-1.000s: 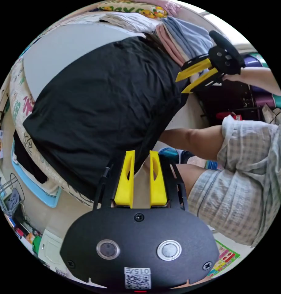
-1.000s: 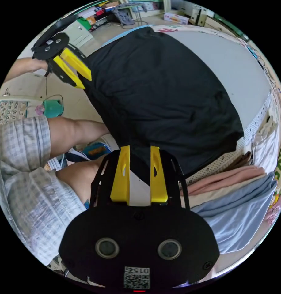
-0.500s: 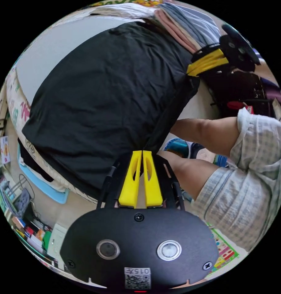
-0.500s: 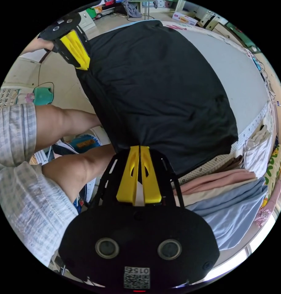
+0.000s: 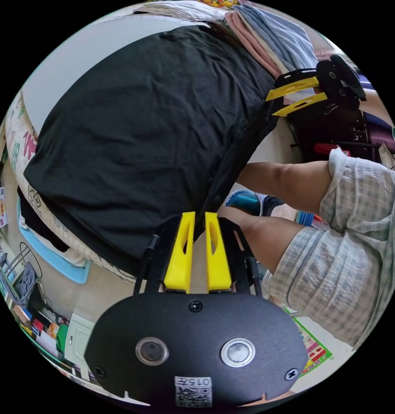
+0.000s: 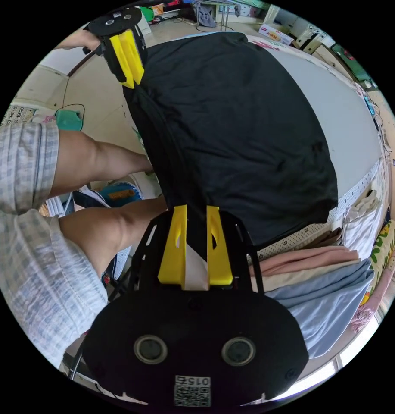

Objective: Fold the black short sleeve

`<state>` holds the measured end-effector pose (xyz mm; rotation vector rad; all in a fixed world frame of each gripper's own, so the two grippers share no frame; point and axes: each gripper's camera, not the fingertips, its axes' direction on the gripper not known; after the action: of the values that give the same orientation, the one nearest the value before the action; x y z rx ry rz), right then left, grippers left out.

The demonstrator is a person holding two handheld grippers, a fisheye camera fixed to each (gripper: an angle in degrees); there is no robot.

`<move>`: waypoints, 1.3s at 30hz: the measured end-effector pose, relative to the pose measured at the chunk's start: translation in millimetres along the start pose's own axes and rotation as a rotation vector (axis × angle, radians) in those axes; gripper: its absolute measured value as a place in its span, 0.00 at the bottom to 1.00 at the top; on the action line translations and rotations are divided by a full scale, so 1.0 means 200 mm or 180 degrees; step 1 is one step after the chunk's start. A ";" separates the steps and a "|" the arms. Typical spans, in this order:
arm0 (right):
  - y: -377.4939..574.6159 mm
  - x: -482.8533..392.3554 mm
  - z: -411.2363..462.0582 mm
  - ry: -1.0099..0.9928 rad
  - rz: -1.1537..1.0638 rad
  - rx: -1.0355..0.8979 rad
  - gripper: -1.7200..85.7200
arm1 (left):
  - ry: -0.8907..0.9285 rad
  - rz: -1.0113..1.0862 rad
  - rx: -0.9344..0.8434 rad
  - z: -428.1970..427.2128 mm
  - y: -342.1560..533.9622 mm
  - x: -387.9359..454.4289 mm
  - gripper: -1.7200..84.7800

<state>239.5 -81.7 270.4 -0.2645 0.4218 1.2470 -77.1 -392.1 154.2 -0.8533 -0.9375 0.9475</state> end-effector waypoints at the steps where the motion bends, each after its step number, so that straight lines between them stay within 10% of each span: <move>1: -0.01 -0.01 0.01 0.0049 -0.0004 0.0010 0.09 | -0.0003 0.0013 -0.0008 0.00 0.00 0.00 0.04; 19: -0.14 0.12 0.13 -0.0296 0.0517 0.0109 0.01 | 0.0151 -0.0224 -0.0129 -0.22 0.08 -0.14 0.02; 32: -0.66 1.50 -0.22 0.0505 0.1994 0.1381 0.01 | -0.0712 -0.1117 0.1837 -1.30 -0.23 -1.28 0.02; 39: -1.06 2.08 0.20 0.0487 0.2870 0.0921 0.02 | 0.0146 -0.1915 0.2093 -1.17 -0.38 -1.94 0.03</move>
<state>554.7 226.8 112.2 0.1052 0.9029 2.0202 48.7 -817.1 36.8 -0.0195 -0.7078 0.6339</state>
